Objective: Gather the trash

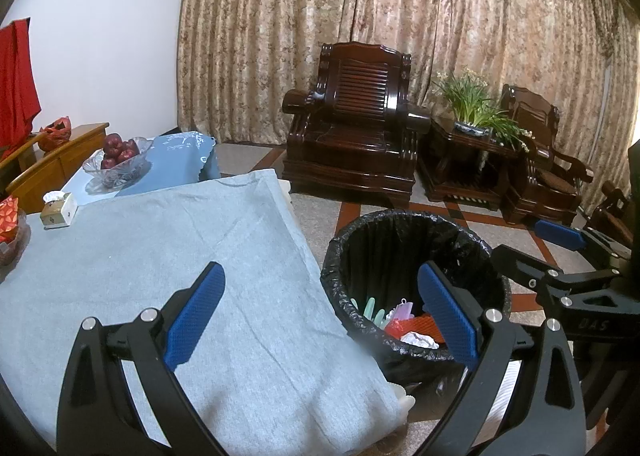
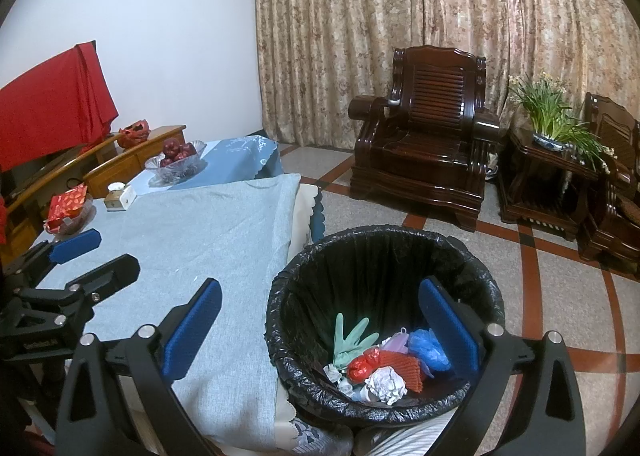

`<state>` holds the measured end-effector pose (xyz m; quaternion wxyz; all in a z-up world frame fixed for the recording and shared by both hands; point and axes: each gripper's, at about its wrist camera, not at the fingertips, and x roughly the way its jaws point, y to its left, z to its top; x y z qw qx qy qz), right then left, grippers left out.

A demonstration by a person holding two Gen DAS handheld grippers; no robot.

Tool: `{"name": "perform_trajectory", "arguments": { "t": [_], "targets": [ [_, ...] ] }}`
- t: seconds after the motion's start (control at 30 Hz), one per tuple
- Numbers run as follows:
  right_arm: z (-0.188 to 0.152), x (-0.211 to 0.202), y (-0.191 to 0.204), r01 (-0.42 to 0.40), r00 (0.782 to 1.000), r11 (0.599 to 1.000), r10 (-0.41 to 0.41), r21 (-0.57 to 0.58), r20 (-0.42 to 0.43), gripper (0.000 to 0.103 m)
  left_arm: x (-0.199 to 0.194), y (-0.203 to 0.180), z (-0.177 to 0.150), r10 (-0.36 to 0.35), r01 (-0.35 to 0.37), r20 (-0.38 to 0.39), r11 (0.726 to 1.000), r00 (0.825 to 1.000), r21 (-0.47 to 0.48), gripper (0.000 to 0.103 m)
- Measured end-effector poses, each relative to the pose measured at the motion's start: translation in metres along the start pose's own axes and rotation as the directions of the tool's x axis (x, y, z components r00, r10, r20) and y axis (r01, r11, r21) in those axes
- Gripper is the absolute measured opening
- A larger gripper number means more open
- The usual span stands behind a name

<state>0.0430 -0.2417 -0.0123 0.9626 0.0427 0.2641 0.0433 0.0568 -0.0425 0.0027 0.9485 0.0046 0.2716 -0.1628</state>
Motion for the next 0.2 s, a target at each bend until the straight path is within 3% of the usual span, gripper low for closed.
{"name": "perform_trajectory", "arguments": {
  "t": [0.2],
  "targets": [
    [-0.0006,-0.0001,0.0006,0.000,1.000,1.000,0.000,-0.001,0.000,0.097,0.0024,0.0006,0.0004,0.001,-0.001,-0.002,1.000,1.000,0.001,0.094]
  ]
}}
